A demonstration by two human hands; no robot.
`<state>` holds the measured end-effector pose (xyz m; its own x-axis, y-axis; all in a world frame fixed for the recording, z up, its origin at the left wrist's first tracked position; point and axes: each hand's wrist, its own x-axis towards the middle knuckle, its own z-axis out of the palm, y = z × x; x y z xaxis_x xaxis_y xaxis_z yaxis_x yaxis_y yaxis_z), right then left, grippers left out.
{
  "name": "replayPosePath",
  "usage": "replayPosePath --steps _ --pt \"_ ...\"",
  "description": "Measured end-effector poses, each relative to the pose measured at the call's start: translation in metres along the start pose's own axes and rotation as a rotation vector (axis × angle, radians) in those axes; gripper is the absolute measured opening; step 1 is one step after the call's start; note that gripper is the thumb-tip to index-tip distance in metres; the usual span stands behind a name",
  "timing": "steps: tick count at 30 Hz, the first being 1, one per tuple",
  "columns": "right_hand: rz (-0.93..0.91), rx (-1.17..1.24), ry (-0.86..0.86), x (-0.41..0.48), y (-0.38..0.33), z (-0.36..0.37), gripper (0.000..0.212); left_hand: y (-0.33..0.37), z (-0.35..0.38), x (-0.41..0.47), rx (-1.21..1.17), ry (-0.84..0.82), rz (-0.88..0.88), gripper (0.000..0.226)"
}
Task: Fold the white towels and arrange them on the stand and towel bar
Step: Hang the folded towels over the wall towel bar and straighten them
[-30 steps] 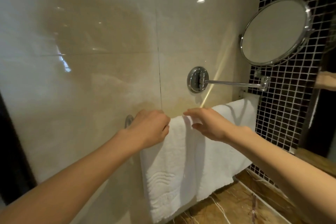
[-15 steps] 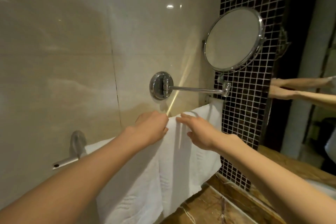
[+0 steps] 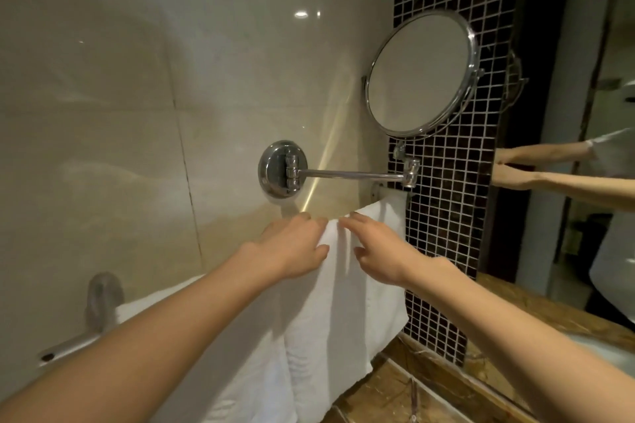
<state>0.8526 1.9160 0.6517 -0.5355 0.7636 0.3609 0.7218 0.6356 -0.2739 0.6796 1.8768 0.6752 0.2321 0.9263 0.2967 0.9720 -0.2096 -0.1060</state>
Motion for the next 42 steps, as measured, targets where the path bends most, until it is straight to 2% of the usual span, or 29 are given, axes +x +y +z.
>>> replayPosePath --steps 3,7,17,22,25,28,32,37,42 --pt "0.066 -0.049 -0.046 0.006 0.021 -0.004 0.068 0.013 0.006 0.023 -0.023 -0.051 0.054 0.044" --pt "0.145 -0.057 -0.114 0.014 0.045 -0.005 0.074 0.025 0.010 0.048 0.010 -0.115 0.089 0.038" --pt "0.159 -0.025 -0.124 0.021 0.061 0.001 0.076 0.027 0.011 0.066 0.040 -0.136 0.115 0.033" --pt "0.167 -0.014 -0.105 0.018 0.055 -0.002 0.075 0.021 0.015 0.062 -0.028 -0.170 0.082 0.046" --pt "0.110 0.003 -0.051 0.015 0.038 -0.002 0.070 0.007 0.012 0.053 -0.069 -0.164 0.022 0.052" --pt "-0.016 0.011 -0.021 0.013 0.013 0.000 0.070 -0.011 0.001 0.039 -0.088 -0.169 -0.031 0.029" --pt "-0.135 0.010 -0.038 0.013 -0.015 0.007 0.068 -0.026 -0.007 0.021 -0.154 -0.185 -0.028 0.034" --pt "-0.109 -0.019 -0.053 0.013 -0.028 0.005 0.063 -0.028 -0.005 0.001 -0.270 -0.148 -0.050 0.027" --pt "-0.198 -0.014 -0.006 0.004 -0.056 0.006 0.060 -0.047 -0.022 -0.035 -0.212 -0.160 -0.125 0.046"
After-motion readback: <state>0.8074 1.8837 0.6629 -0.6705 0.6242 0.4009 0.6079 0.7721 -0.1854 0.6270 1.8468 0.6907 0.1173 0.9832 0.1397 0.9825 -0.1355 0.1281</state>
